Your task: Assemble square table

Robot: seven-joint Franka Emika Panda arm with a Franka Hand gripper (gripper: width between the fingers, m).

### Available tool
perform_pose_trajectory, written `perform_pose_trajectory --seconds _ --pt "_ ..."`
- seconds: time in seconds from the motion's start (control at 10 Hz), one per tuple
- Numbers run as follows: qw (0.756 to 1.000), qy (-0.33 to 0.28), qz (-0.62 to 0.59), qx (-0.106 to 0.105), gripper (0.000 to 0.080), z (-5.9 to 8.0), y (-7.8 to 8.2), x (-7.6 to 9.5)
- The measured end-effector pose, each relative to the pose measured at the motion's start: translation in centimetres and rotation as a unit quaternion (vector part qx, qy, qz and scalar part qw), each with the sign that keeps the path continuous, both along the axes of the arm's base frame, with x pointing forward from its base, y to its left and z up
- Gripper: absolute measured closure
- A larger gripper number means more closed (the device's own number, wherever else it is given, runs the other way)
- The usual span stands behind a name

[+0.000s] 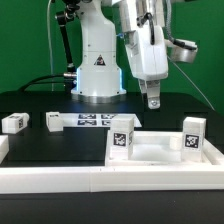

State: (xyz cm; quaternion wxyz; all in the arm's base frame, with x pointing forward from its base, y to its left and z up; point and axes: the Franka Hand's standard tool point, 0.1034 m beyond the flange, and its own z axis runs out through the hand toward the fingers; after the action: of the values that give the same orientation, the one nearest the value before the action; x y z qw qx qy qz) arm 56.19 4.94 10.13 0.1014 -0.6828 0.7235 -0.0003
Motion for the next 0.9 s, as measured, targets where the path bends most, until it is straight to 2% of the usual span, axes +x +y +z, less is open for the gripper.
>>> perform_pose_trajectory --seconds 0.3,0.9 --pt "1.0 -0.005 -0.007 -0.003 0.0151 -0.2 0.0 0.0" --pt "1.0 0.01 -0.01 -0.023 0.0151 -4.9 1.6 -4.5"
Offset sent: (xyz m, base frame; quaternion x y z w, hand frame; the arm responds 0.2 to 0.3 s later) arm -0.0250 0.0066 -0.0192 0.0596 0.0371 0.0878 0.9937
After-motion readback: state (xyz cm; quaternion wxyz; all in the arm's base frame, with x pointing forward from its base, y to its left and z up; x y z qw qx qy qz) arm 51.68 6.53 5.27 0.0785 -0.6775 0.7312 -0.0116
